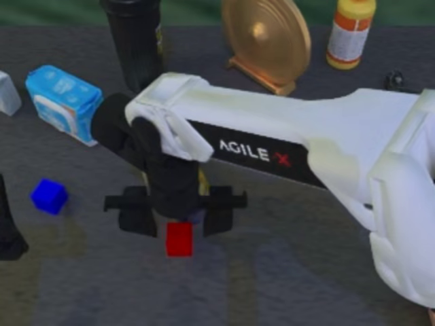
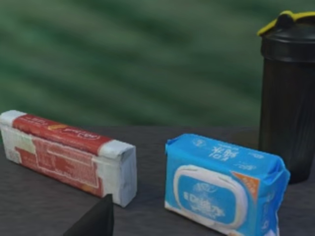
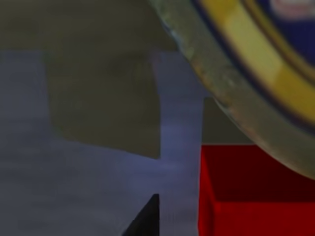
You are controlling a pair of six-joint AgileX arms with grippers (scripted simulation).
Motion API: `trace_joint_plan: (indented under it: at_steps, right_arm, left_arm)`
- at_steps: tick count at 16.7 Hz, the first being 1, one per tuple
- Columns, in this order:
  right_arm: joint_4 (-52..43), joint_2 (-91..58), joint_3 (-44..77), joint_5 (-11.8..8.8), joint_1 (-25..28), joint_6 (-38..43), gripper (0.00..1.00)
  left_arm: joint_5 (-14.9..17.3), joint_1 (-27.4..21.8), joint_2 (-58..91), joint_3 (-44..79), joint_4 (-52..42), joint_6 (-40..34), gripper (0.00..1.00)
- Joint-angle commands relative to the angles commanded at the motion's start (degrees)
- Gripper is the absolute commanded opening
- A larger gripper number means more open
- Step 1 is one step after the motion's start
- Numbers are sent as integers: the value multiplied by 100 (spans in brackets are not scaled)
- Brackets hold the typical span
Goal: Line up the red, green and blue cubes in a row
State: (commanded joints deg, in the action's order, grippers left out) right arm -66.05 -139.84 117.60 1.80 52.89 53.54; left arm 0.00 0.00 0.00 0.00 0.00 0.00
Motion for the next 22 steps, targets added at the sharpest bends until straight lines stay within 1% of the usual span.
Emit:
trace_joint_plan:
  at_steps: [1,10,12,17,19,22]
  right_arm:
    - [0,0,0,0,0,0,100]
    - [-20,-1,20,0,-10,-1,100]
    - [-238,2,239,3,10,4,100]
    - [-1348,80,1243,0,51,18,100]
    - [-1501,109,1392,-1,56,13,100]
    - [-1488,95,1384,-1,22,13,100]
  left_arm:
    - [0,0,0,0,0,0,100]
    - [0,0,0,0,0,0,100]
    - [0,0,0,0,0,0,100]
    - [0,0,0,0,0,0,100]
    - [0,0,0,0,0,0,100]
    - [0,0,0,0,0,0,100]
